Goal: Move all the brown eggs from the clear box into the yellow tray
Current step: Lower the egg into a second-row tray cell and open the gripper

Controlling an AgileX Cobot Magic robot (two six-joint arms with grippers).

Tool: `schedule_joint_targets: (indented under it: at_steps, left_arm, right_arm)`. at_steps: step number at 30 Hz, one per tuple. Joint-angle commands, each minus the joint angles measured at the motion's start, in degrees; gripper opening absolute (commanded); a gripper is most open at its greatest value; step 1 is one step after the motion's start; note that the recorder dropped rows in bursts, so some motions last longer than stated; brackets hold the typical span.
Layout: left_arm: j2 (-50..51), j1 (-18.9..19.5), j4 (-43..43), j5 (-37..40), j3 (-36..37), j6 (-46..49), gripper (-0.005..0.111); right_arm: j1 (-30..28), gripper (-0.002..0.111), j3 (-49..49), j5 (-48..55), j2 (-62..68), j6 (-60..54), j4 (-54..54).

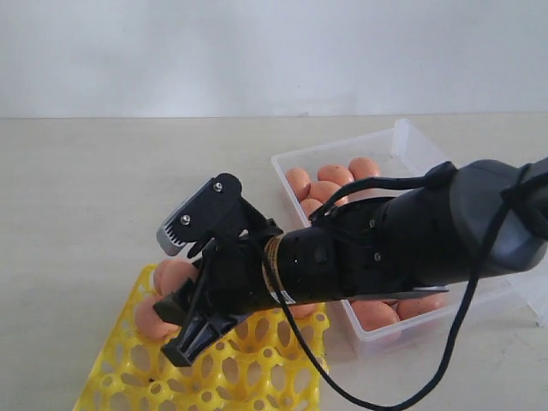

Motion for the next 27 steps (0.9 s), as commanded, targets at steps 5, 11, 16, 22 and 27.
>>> schedule_joint_targets:
  at_steps: [5, 11, 16, 22, 27]
  left_arm:
    - [-0.17, -0.03, 0.0, -0.35, 0.23, 0.24, 0.004]
    - [-0.17, -0.03, 0.0, -0.35, 0.23, 0.24, 0.004]
    - [-0.17, -0.03, 0.0, -0.35, 0.23, 0.24, 0.004]
    - [-0.17, -0.03, 0.0, -0.35, 0.23, 0.24, 0.004]
    - [-0.17, -0.03, 0.0, -0.35, 0.23, 0.24, 0.004]
  right_arm:
    - [0.03, 0.009, -0.22, 0.1, -3.8, -4.31, -4.11]
    - [0.03, 0.009, -0.22, 0.35, -3.31, 0.19, -13.26]
    - [0.03, 0.009, -0.22, 0.48, -3.31, 0.19, -13.48]
    - [0.03, 0.009, -0.22, 0.48, -3.31, 0.19, -13.48]
    - [0.03, 0.018, -0.22, 0.68, -3.15, 0.33, -13.48]
